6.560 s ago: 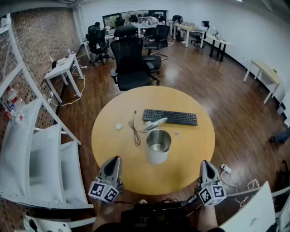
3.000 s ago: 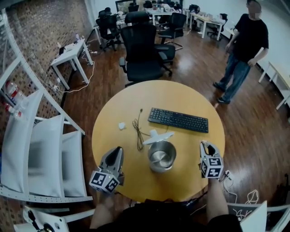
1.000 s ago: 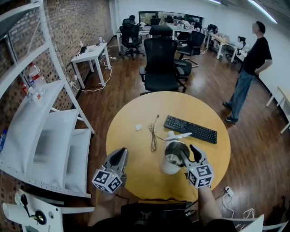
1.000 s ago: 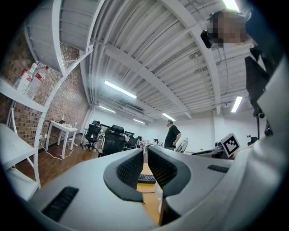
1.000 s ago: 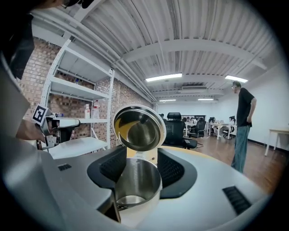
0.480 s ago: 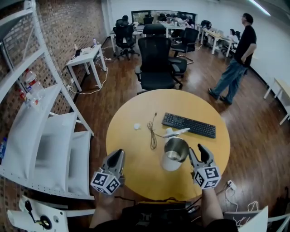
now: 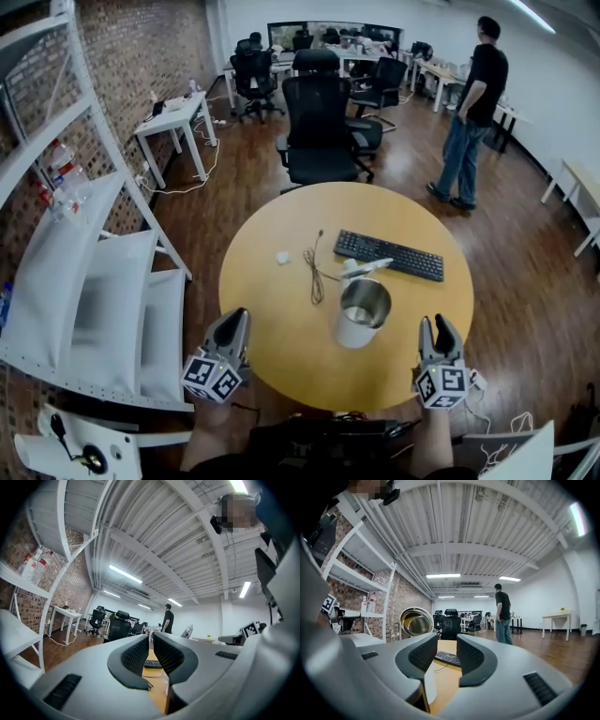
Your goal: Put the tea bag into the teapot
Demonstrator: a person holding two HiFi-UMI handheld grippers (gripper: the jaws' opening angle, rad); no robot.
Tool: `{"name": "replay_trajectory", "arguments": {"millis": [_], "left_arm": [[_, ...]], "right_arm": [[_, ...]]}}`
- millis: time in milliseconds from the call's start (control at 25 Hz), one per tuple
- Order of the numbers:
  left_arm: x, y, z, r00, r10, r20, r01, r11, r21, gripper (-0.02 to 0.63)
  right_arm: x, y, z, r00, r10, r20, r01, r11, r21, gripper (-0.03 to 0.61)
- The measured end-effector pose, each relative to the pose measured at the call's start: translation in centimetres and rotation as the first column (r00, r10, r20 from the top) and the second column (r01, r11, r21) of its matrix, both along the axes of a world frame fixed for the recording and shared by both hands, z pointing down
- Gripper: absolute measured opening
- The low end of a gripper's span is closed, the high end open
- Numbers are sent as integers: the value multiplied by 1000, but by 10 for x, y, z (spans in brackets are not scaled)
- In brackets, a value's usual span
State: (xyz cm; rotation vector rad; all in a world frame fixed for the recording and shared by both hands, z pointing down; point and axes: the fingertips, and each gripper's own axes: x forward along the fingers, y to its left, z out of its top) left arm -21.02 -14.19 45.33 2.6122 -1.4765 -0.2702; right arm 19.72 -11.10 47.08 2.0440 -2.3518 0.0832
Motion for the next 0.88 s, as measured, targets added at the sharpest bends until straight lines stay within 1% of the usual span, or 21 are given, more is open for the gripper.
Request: {"name": "replay_trajectory", "arguments": {"millis": [120,240,360,480,560,680,880], "left_arm": [[-9,8,2,1000,-15,-17,15,1000,-3,26],[-19,17,6,999,-37,-23,37,999,-16,26],[-28,25,8,997,-62,-36,62,998,-21,26],[-32,29,9,996,-85,-28,84,996,-21,26],[-29,29,9,996,-88,-8,88,996,-17,26],[-20,30,9,997,-74,11,74,997,-9,26],[-8,29,11,998,-54,8,55,998,-13,26]], "right_arm": [[15,28,10,998,58,1,-58,998,-22,124],[25,55,7,991,133,13,-132,991,-37,112],[35,65,15,985,172,34,-169,984,-58,104],[41,66,27,983,169,73,-166,985,-44,94],[40,64,19,983,169,72,-167,986,-27,78],[39,61,13,984,163,67,-162,987,-15,61],[53,63,14,982,166,91,-167,986,1,19]]}}
